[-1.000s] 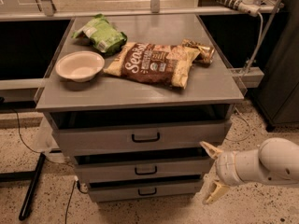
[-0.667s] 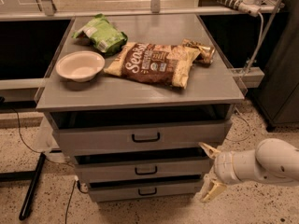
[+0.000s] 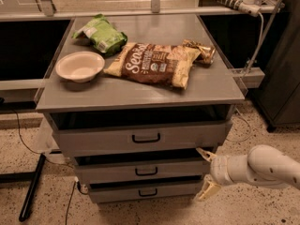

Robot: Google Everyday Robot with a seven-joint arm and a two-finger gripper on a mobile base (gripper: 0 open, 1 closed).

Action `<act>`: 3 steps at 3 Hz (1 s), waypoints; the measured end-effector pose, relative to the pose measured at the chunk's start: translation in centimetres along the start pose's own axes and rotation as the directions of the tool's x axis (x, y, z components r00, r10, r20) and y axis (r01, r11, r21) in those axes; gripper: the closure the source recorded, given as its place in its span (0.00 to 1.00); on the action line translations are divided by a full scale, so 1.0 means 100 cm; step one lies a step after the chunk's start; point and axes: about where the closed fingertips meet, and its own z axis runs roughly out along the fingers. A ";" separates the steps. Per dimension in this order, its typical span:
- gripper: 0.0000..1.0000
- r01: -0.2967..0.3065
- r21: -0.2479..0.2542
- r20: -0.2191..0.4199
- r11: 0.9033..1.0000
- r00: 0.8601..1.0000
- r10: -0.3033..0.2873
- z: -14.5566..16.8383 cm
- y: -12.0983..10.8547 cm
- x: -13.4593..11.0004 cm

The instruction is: Open middle drawer

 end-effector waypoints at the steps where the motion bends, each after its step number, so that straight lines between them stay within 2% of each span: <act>1: 0.00 0.001 -0.004 0.006 1.000 1.000 0.000 0.022 -0.002 0.012; 3: 0.00 0.010 -0.009 0.004 1.000 1.000 -0.010 0.060 -0.002 0.027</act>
Offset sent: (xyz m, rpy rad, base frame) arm 0.0213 0.0085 -0.0697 -0.0041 0.0151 0.0076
